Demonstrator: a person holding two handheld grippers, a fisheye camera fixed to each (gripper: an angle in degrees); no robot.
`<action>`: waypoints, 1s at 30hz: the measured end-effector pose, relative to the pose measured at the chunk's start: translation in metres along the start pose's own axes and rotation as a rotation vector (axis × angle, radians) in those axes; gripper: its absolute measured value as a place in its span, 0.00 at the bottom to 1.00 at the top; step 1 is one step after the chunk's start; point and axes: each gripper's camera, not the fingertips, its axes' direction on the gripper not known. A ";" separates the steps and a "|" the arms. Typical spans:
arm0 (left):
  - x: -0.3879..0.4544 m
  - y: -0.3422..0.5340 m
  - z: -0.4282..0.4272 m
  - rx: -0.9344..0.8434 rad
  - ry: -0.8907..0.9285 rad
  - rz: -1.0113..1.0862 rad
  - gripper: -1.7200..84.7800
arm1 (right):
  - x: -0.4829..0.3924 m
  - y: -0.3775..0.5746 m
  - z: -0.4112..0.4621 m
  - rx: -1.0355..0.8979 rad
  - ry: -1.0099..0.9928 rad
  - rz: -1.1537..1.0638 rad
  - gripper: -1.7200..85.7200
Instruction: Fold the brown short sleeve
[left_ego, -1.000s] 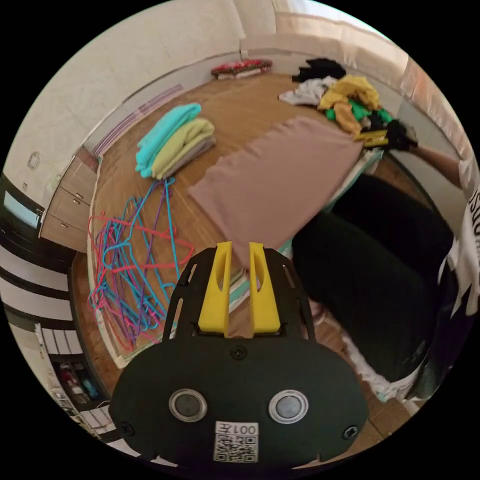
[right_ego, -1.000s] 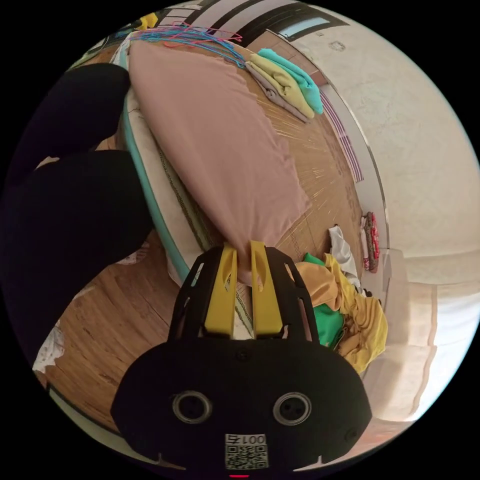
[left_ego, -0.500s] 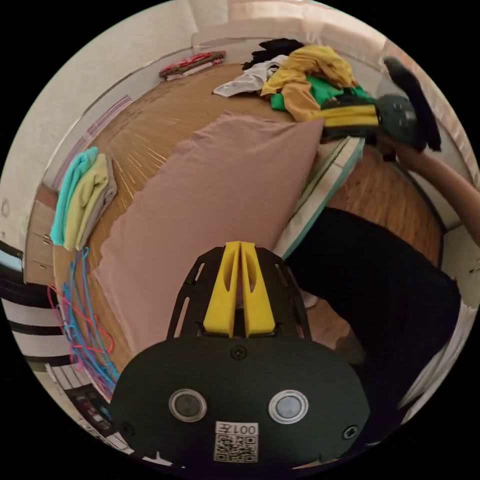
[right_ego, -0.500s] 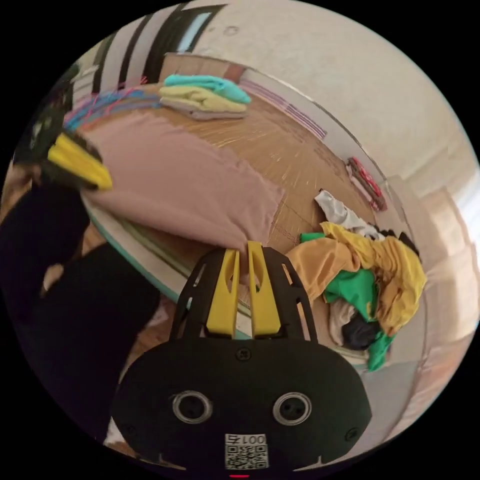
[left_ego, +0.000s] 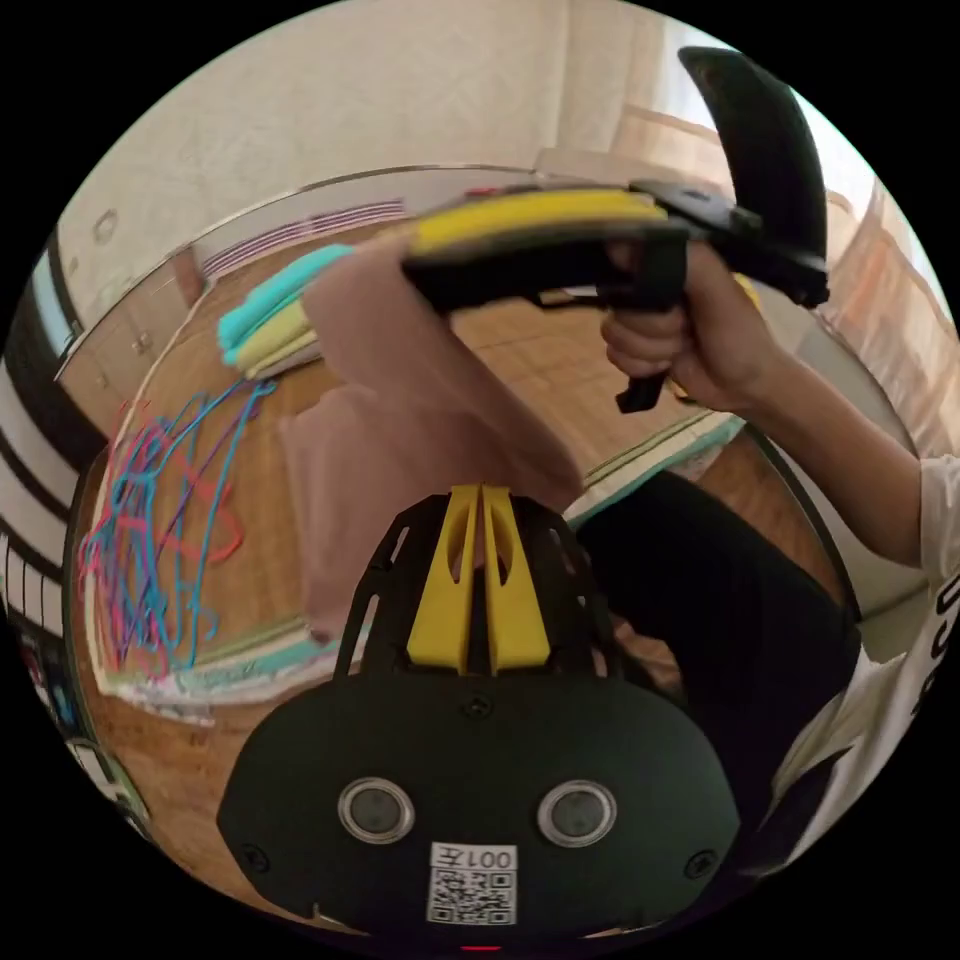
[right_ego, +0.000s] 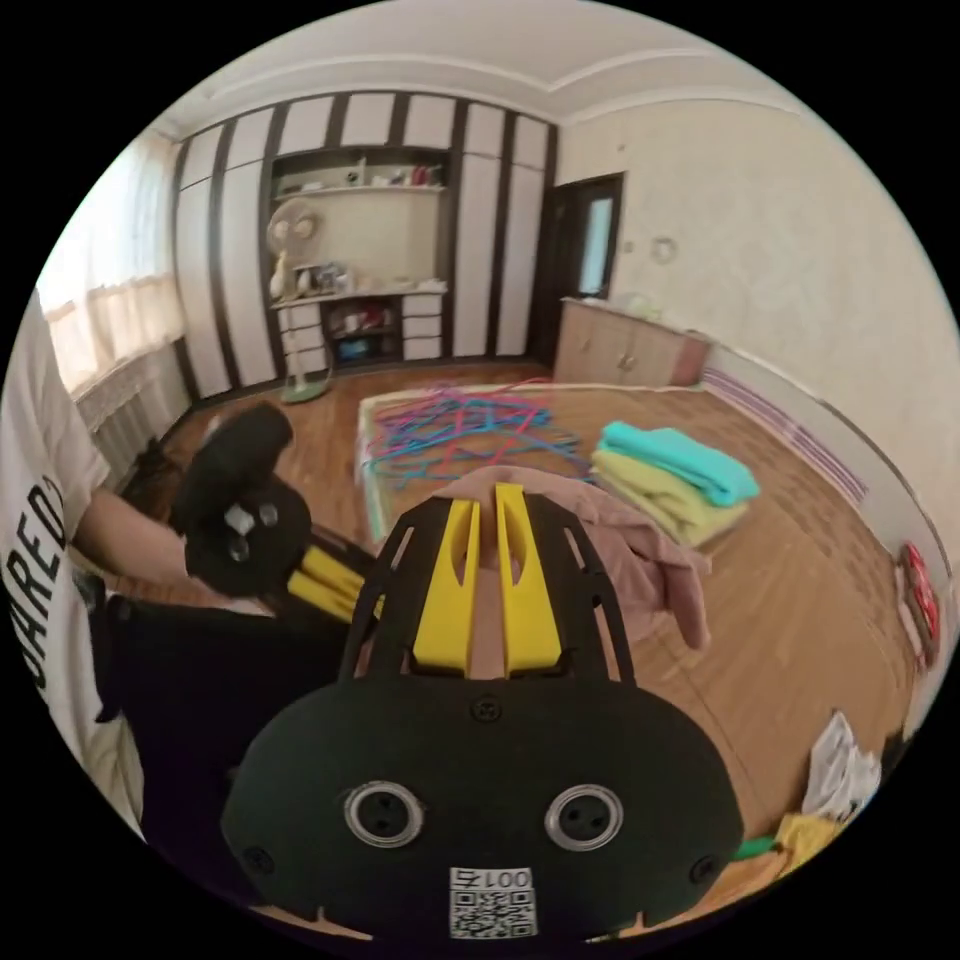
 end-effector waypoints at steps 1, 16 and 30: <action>-0.019 0.017 0.000 -0.041 -0.025 -0.043 0.01 | -0.013 -0.002 0.027 -0.080 -0.031 -0.032 0.07; -0.055 0.069 0.006 0.027 0.071 -0.007 0.02 | -0.057 0.003 0.026 -0.347 0.096 0.014 0.10; 0.003 0.041 0.043 -0.066 -0.188 0.007 0.16 | -0.066 0.015 0.041 -0.375 0.097 0.192 0.04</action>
